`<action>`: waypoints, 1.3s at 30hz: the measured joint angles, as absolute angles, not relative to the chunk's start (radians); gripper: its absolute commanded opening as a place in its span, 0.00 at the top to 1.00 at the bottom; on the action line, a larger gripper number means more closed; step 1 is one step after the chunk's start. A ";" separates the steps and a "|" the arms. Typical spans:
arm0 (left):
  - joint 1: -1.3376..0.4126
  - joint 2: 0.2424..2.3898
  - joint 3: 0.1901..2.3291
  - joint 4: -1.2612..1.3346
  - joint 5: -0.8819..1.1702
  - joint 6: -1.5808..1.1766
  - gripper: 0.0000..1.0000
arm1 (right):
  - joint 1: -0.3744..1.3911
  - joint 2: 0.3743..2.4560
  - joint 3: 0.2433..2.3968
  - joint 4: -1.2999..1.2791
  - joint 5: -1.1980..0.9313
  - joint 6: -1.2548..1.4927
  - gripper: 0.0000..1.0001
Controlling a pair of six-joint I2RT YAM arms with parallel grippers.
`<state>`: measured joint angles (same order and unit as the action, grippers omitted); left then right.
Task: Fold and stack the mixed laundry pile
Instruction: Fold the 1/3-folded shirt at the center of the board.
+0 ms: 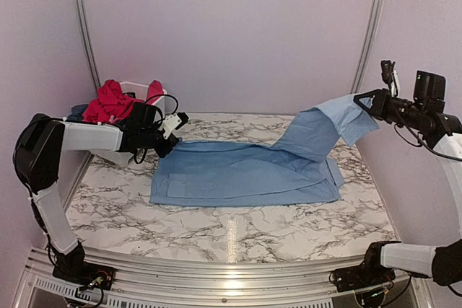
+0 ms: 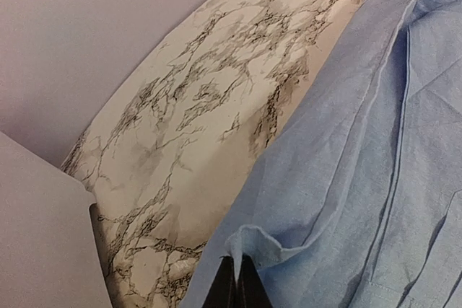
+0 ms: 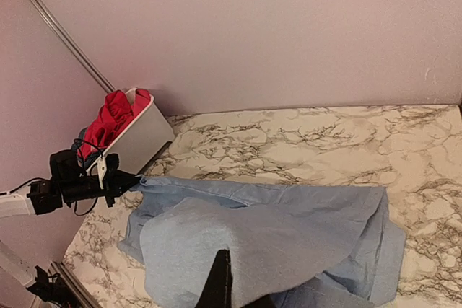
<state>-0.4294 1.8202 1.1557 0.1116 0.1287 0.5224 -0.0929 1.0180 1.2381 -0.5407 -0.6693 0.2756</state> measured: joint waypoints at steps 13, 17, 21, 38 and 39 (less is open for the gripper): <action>-0.456 1.692 1.016 0.129 0.120 0.461 0.52 | -0.093 0.956 1.128 -0.649 -0.646 0.241 1.00; -0.456 1.606 1.017 0.144 0.128 0.392 0.50 | -0.093 0.949 1.125 -0.669 -0.654 0.223 1.00; -0.457 1.610 1.042 0.143 0.126 0.328 0.52 | -0.093 0.950 1.105 -0.672 -0.677 0.208 1.00; -0.457 1.673 1.006 0.081 0.007 -0.231 0.44 | -0.093 0.991 1.011 -0.616 -0.680 0.210 1.00; -0.458 1.673 1.005 0.077 0.009 -0.241 0.44 | -0.093 0.995 1.023 -0.615 -0.680 0.210 1.00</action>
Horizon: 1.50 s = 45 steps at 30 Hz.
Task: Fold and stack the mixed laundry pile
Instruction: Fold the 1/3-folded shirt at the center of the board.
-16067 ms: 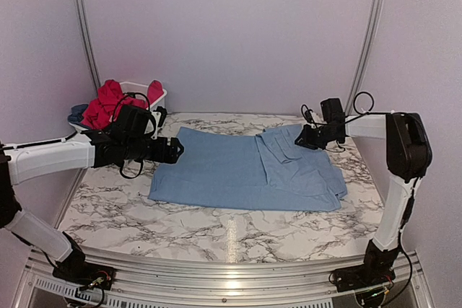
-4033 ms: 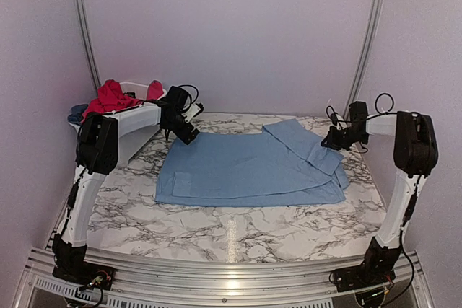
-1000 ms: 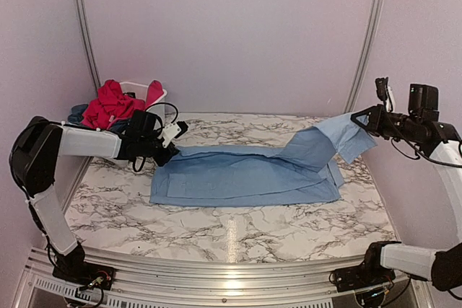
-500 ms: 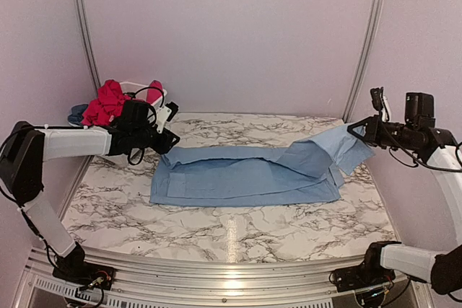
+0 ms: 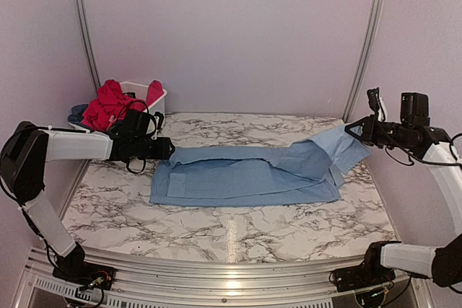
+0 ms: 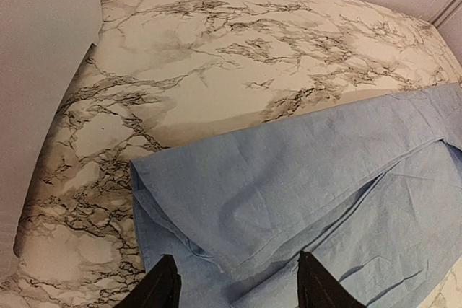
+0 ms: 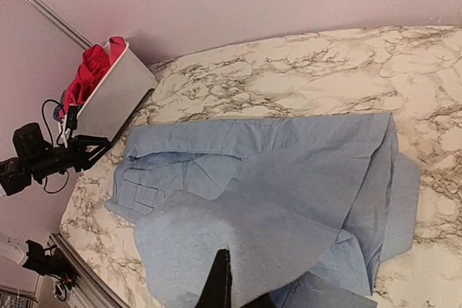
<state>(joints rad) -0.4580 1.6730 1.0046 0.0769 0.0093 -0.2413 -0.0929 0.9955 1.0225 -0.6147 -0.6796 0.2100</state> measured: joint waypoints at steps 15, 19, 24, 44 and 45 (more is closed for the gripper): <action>-0.479 1.788 1.025 0.051 0.049 -0.391 0.53 | -0.093 1.040 1.124 -0.606 -0.680 0.209 1.00; -0.479 1.843 1.052 0.043 0.041 -0.429 0.70 | -0.093 1.041 1.124 -0.606 -0.680 0.208 1.00; -0.474 1.853 1.066 0.039 0.032 -0.447 0.95 | -0.093 1.042 1.124 -0.605 -0.680 0.208 1.00; -0.429 1.827 1.196 -0.082 0.025 -0.215 0.87 | -0.093 1.066 1.224 -0.604 -0.703 0.208 1.00; -0.429 1.827 1.176 -0.087 0.025 -0.205 0.86 | -0.093 1.056 1.216 -0.608 -0.707 0.208 1.00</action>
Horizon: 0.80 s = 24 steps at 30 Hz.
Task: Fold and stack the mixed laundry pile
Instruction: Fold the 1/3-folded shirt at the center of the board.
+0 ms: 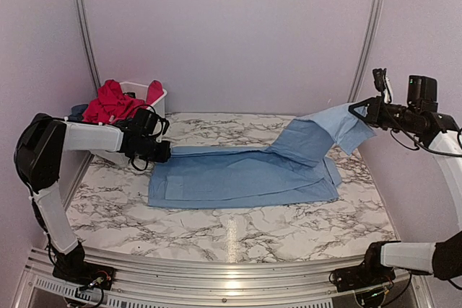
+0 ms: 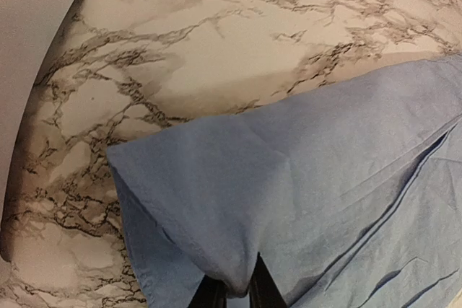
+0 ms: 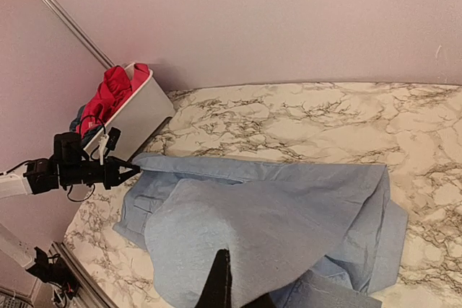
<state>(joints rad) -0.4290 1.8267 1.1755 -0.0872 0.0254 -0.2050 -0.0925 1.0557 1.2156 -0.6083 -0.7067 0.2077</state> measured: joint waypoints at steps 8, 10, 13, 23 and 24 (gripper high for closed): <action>-0.442 1.812 1.091 -0.133 0.021 -0.171 0.54 | -0.074 1.000 1.134 -0.715 -0.700 0.193 1.00; -0.460 1.781 1.093 -0.133 0.006 -0.157 0.40 | -0.061 0.974 1.125 -0.727 -0.702 0.192 1.00; -0.490 1.729 1.113 -0.132 -0.018 -0.143 0.26 | -0.011 0.946 1.105 -0.725 -0.704 0.195 1.00; -0.542 1.497 0.987 0.086 -0.060 -0.129 0.01 | 0.117 1.105 1.031 -0.581 -0.687 0.238 1.00; -0.544 1.469 0.967 0.117 -0.056 -0.126 0.01 | 0.141 1.136 1.032 -0.553 -0.682 0.242 1.00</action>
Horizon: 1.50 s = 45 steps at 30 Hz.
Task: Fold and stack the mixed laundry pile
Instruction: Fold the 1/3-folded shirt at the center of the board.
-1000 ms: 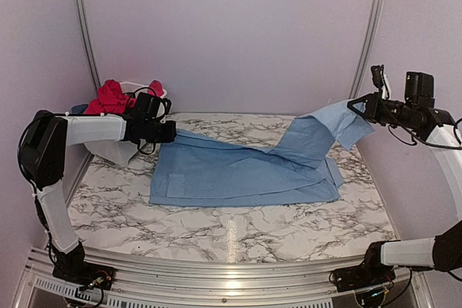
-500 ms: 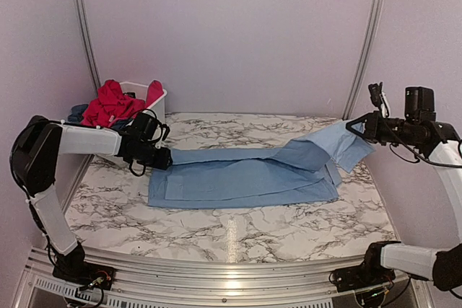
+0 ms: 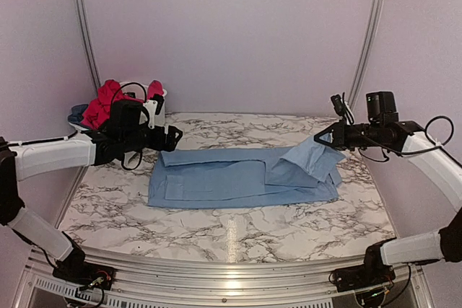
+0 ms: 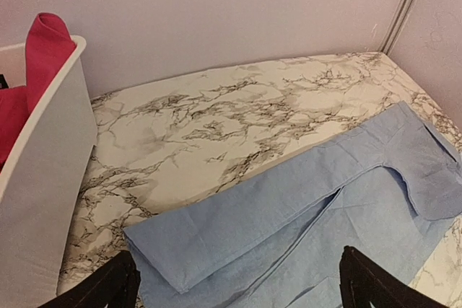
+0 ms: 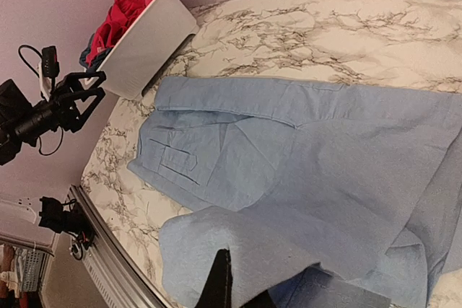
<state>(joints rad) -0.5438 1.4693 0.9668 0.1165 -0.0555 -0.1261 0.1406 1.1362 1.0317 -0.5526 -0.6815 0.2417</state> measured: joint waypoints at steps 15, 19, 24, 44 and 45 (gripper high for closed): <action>-0.552 1.370 0.843 0.306 -0.043 -0.146 0.01 | 0.447 1.798 1.497 -0.382 -0.574 0.223 1.00; -0.552 1.370 0.822 0.310 -0.042 -0.154 0.01 | 0.491 1.975 1.622 -0.388 -0.575 0.213 0.92; -0.552 1.372 0.816 0.313 -0.030 -0.177 0.01 | 0.547 2.154 1.783 -0.414 -0.593 0.210 0.58; -0.818 1.823 1.277 0.249 -0.086 -0.155 0.03 | 0.242 1.723 1.304 -0.195 -0.713 0.311 0.26; -0.832 1.865 1.333 0.230 -0.093 -0.152 0.03 | 0.242 1.708 1.277 -0.195 -0.707 0.310 0.26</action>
